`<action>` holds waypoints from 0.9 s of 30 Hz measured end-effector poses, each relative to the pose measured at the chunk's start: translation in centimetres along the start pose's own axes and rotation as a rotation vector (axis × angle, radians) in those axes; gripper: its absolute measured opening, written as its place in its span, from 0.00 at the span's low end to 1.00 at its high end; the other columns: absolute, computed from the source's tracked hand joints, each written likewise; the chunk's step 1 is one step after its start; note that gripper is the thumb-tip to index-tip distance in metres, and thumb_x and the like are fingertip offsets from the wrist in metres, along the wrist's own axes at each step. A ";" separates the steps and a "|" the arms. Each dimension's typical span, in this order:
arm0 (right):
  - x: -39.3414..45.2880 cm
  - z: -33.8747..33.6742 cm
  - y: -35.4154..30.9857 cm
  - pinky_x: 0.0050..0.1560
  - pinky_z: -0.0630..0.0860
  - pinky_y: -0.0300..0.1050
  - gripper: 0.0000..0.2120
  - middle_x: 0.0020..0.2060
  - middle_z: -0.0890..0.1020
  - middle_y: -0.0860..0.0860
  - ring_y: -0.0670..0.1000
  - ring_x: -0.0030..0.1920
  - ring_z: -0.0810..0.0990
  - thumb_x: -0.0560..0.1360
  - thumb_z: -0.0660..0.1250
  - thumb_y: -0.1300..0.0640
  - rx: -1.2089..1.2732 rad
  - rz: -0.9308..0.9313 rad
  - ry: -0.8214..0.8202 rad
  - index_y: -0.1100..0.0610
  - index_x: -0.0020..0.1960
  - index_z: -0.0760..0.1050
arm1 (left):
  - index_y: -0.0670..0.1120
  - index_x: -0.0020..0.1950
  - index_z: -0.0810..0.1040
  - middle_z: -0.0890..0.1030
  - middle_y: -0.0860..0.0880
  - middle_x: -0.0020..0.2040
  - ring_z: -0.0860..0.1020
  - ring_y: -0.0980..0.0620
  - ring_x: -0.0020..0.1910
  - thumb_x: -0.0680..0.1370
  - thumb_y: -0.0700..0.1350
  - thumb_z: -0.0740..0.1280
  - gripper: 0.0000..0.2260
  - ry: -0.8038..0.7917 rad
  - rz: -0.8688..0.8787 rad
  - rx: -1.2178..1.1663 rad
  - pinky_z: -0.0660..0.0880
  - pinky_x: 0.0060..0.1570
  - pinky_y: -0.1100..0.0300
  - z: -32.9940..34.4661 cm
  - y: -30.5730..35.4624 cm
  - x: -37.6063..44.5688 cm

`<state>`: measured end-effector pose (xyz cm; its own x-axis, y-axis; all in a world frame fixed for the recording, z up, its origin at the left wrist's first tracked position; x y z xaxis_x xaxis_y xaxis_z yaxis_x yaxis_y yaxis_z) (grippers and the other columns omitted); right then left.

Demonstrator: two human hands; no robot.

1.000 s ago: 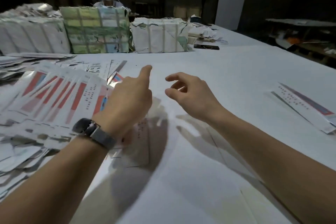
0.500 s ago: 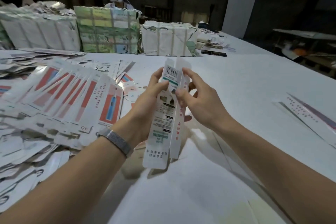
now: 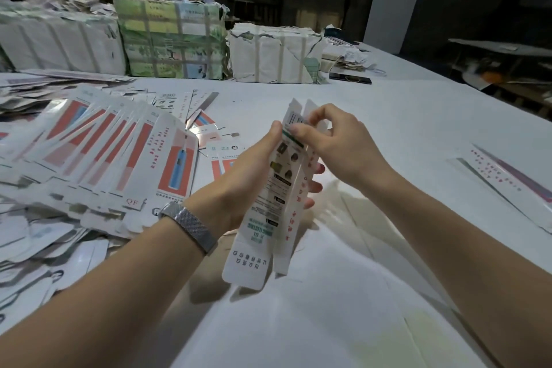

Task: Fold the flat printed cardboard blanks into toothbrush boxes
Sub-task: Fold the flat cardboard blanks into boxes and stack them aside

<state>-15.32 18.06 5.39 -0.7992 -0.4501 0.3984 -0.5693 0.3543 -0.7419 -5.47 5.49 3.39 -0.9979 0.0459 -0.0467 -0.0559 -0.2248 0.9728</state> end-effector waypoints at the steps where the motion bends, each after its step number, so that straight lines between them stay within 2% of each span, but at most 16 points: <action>1: 0.2 -0.3 -0.1 0.27 0.69 0.31 0.13 0.27 0.81 0.41 0.37 0.26 0.76 0.76 0.70 0.43 -0.016 -0.001 -0.003 0.50 0.41 0.73 | 0.49 0.58 0.79 0.85 0.40 0.51 0.85 0.43 0.45 0.83 0.62 0.50 0.24 -0.003 0.006 0.024 0.82 0.37 0.54 0.0 0.0 0.0; 4: 0.8 -1.4 -0.1 0.36 0.69 0.40 0.20 0.29 0.80 0.41 0.36 0.27 0.74 0.75 0.68 0.38 -0.043 0.019 -0.043 0.55 0.40 0.76 | 0.45 0.62 0.78 0.84 0.41 0.53 0.83 0.44 0.43 0.83 0.61 0.51 0.25 -0.050 0.020 0.048 0.81 0.40 0.53 0.1 0.1 0.2; 8: 1.1 -2.0 -0.1 0.33 0.66 0.40 0.22 0.24 0.77 0.39 0.39 0.25 0.72 0.76 0.68 0.39 -0.007 0.023 -0.075 0.60 0.41 0.76 | 0.44 0.64 0.76 0.81 0.40 0.53 0.79 0.45 0.43 0.83 0.60 0.52 0.24 -0.092 0.023 -0.017 0.79 0.41 0.52 0.3 0.2 0.2; 11: 1.0 -2.0 -0.3 0.33 0.65 0.43 0.23 0.27 0.76 0.47 0.44 0.27 0.68 0.76 0.69 0.41 0.022 -0.022 -0.028 0.62 0.40 0.73 | 0.45 0.66 0.73 0.83 0.41 0.52 0.82 0.46 0.42 0.83 0.61 0.52 0.24 -0.028 0.051 0.051 0.79 0.39 0.54 0.2 0.1 0.4; 13: 0.8 -1.8 -0.4 0.32 0.65 0.47 0.19 0.29 0.76 0.57 0.50 0.28 0.68 0.76 0.70 0.44 0.101 -0.066 0.006 0.58 0.39 0.70 | 0.47 0.69 0.68 0.84 0.42 0.48 0.84 0.46 0.40 0.83 0.60 0.53 0.21 0.046 0.100 0.080 0.80 0.36 0.57 0.4 -0.2 0.5; 16: -0.1 -0.6 -0.3 0.30 0.68 0.45 0.09 0.29 0.78 0.52 0.51 0.30 0.74 0.75 0.70 0.50 0.288 -0.115 0.019 0.49 0.47 0.69 | 0.54 0.71 0.62 0.84 0.44 0.41 0.84 0.44 0.38 0.84 0.57 0.57 0.17 0.148 0.188 -0.037 0.81 0.35 0.53 0.5 -0.7 0.9; 18: -0.7 0.8 -0.1 0.30 0.71 0.38 0.16 0.34 0.76 0.50 0.48 0.32 0.78 0.75 0.69 0.53 0.416 -0.121 0.015 0.47 0.59 0.67 | 0.61 0.71 0.59 0.85 0.45 0.41 0.84 0.45 0.37 0.84 0.54 0.57 0.16 0.211 0.253 -0.085 0.81 0.35 0.53 0.2 -0.7 1.1; 20: -1.2 1.9 0.0 0.31 0.75 0.37 0.23 0.39 0.75 0.49 0.47 0.36 0.81 0.75 0.68 0.53 0.485 -0.104 -0.001 0.45 0.67 0.64 | 0.67 0.70 0.57 0.86 0.47 0.43 0.85 0.47 0.37 0.85 0.53 0.56 0.16 0.219 0.305 -0.074 0.81 0.34 0.54 0.0 -0.6 1.1; 23: -1.3 2.5 0.0 0.29 0.76 0.40 0.21 0.36 0.73 0.37 0.45 0.37 0.82 0.76 0.65 0.49 0.498 -0.093 -0.008 0.39 0.67 0.65 | 0.68 0.69 0.61 0.86 0.49 0.45 0.85 0.49 0.38 0.86 0.51 0.55 0.15 0.190 0.334 -0.082 0.81 0.33 0.55 0.1 -0.5 1.0; 24: -1.3 2.5 0.0 0.29 0.76 0.41 0.20 0.35 0.74 0.36 0.45 0.36 0.82 0.76 0.64 0.48 0.491 -0.091 -0.016 0.36 0.66 0.65 | 0.68 0.68 0.62 0.86 0.49 0.45 0.85 0.49 0.38 0.86 0.50 0.54 0.14 0.188 0.344 -0.075 0.80 0.33 0.55 0.2 -0.4 1.0; 27: -1.5 2.9 0.2 0.35 0.78 0.41 0.18 0.43 0.78 0.41 0.47 0.39 0.83 0.77 0.62 0.48 0.545 -0.081 -0.031 0.36 0.65 0.65 | 0.65 0.65 0.65 0.86 0.47 0.43 0.84 0.49 0.36 0.86 0.48 0.54 0.13 0.174 0.371 -0.069 0.79 0.31 0.57 0.4 -0.5 1.0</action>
<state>-13.67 16.38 3.10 -0.7462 -0.4848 0.4563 -0.4401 -0.1551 -0.8845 -6.46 6.00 2.94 -0.9414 -0.2143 0.2605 0.3120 -0.2599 0.9138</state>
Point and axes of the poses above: each hand's wrist, its own x-axis towards the middle knuckle, its own z-axis out of the palm, y = z × x, the point moved 1 cm from there along x, towards the middle knuckle
